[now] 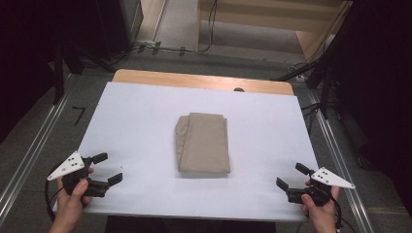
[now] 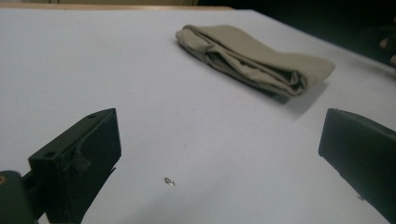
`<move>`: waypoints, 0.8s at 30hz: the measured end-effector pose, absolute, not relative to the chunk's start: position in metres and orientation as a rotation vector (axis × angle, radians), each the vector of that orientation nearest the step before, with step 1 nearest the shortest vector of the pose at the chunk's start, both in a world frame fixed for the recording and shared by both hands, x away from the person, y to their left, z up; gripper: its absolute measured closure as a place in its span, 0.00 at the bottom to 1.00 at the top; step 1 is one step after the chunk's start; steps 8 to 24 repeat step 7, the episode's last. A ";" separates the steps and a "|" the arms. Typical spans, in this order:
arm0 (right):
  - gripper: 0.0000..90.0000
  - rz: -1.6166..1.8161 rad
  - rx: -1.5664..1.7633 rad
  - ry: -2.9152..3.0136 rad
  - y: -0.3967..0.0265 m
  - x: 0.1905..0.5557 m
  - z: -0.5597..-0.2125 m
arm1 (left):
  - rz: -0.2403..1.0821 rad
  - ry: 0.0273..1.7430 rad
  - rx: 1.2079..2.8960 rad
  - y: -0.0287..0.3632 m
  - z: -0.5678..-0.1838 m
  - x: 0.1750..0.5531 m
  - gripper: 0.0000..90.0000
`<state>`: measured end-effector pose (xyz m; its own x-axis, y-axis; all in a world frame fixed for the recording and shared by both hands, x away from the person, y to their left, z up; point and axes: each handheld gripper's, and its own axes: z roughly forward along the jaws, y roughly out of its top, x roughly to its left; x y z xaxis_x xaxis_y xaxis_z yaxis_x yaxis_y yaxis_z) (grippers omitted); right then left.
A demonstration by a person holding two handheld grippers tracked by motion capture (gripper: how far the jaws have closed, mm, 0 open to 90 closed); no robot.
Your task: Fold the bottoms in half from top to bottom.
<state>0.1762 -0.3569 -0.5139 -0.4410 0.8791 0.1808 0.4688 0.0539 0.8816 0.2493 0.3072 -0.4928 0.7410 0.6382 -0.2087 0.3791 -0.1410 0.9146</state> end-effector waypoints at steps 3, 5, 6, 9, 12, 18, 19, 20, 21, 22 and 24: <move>0.00 1.326 1.387 1.927 -0.361 0.179 -0.520 | 0.265 0.810 1.756 0.308 -0.495 0.250 0.00; 0.00 1.322 1.392 1.931 -0.360 0.180 -0.521 | 0.271 0.810 1.765 0.307 -0.495 0.251 0.00; 0.00 1.320 1.387 1.934 -0.359 0.180 -0.520 | 0.270 0.807 1.767 0.307 -0.495 0.251 0.00; 0.00 1.316 1.380 1.936 -0.359 0.180 -0.520 | 0.270 0.806 1.773 0.306 -0.495 0.251 0.00; 0.00 1.316 1.380 1.936 -0.359 0.180 -0.520 | 0.270 0.806 1.773 0.306 -0.495 0.251 0.00; 0.00 1.316 1.380 1.936 -0.359 0.180 -0.520 | 0.270 0.806 1.773 0.306 -0.495 0.251 0.00; 0.00 1.316 1.380 1.936 -0.359 0.180 -0.520 | 0.270 0.806 1.773 0.306 -0.495 0.251 0.00; 0.00 1.316 1.380 1.936 -0.359 0.180 -0.520 | 0.270 0.806 1.773 0.306 -0.495 0.251 0.00; 0.00 1.316 1.380 1.936 -0.359 0.180 -0.520 | 0.270 0.806 1.773 0.306 -0.495 0.251 0.00; 0.00 1.316 1.380 1.936 -0.359 0.180 -0.520 | 0.270 0.806 1.773 0.306 -0.495 0.251 0.00; 0.00 1.316 1.380 1.936 -0.359 0.180 -0.520 | 0.270 0.806 1.773 0.306 -0.495 0.251 0.00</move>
